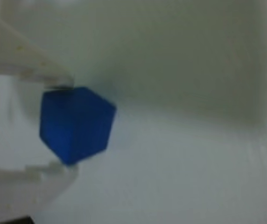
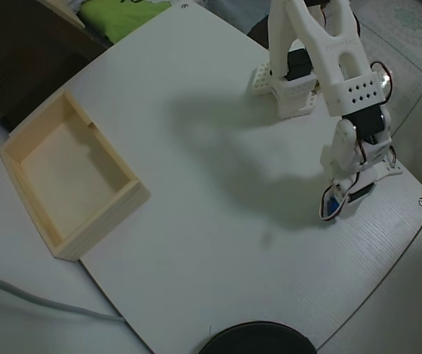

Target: Pick up the small blue cube and put it into the box

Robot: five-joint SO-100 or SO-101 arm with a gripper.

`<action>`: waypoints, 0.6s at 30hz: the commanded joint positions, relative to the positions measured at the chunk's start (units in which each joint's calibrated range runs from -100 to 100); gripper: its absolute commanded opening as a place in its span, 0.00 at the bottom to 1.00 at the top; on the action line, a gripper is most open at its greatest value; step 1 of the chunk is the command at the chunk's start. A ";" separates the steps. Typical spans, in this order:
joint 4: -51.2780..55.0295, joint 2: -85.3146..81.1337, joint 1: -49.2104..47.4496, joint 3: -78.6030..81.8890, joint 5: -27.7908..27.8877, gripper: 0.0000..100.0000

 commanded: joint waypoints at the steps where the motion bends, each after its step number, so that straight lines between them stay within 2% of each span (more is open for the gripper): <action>1: -0.49 -0.12 0.24 -1.81 0.31 0.12; 11: -0.49 -0.03 0.53 -1.81 -0.01 0.12; 18: -0.15 -0.03 0.53 -1.81 0.25 0.08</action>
